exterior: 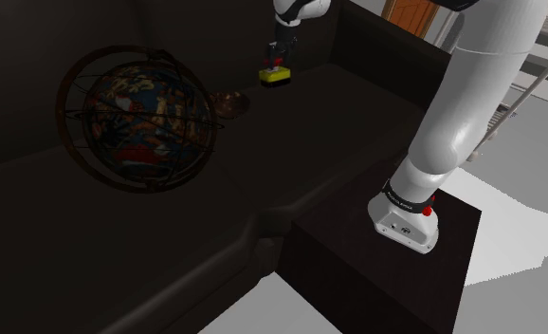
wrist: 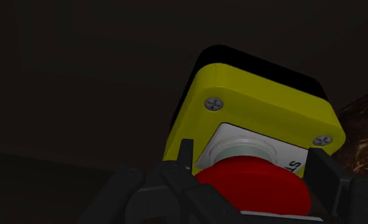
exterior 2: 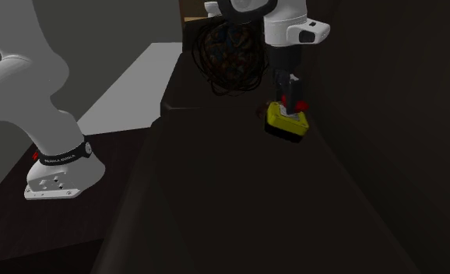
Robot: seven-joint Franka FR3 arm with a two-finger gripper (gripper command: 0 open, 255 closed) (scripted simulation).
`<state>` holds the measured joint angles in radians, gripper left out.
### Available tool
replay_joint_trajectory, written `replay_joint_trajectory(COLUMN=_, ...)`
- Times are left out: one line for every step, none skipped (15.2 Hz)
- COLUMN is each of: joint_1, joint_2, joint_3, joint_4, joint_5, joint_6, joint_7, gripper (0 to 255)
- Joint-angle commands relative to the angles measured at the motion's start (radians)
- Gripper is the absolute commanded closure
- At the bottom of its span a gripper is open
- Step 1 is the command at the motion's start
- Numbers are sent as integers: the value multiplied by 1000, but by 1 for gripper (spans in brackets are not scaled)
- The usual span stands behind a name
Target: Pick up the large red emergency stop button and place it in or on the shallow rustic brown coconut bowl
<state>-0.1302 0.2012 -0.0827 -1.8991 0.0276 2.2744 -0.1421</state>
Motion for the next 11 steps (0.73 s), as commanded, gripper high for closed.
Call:
replay_joint_trajectory(joint_1=-1, joint_2=-9, joint_3=-1, joint_4=17, joint_5=-1, joint_6=-25, joint_7=0, gripper=255)
replay_joint_trajectory(joint_1=13, joint_2=-4, joint_3=7, joint_4=29, joint_5=-7, joint_6=-32, joint_7=24, gripper=255)
replay_joint_trajectory(joint_1=27, joint_2=2, joint_3=14, joint_4=43, joint_5=-13, joint_6=-40, joint_7=48, gripper=255)
replay_joint_trajectory(joint_1=40, joint_2=9, joint_3=21, joint_4=58, joint_5=-19, joint_6=-48, joint_7=72, gripper=255)
replay_joint_trajectory(joint_1=54, joint_2=16, joint_3=28, joint_4=74, joint_5=-25, joint_6=-57, joint_7=95, gripper=255)
replay_joint_trajectory(joint_1=67, joint_2=25, joint_3=35, joint_4=92, joint_5=-31, joint_6=-66, joint_7=119, gripper=255)
replay_joint_trajectory(joint_1=81, joint_2=34, joint_3=42, joint_4=111, joint_5=-36, joint_6=-76, joint_7=142, gripper=255)
replay_joint_trajectory(joint_1=94, joint_2=45, joint_3=48, joint_4=131, joint_5=-42, joint_6=-86, joint_7=164, gripper=255)
replay_joint_trajectory(joint_1=107, joint_2=56, joint_3=55, joint_4=152, joint_5=-47, joint_6=-96, joint_7=186, gripper=255)
replay_joint_trajectory(joint_1=121, joint_2=68, joint_3=61, joint_4=175, joint_5=-53, joint_6=-108, joint_7=208, gripper=255)
replay_joint_trajectory(joint_1=134, joint_2=81, joint_3=67, joint_4=199, joint_5=-58, joint_6=-120, joint_7=230, gripper=255)
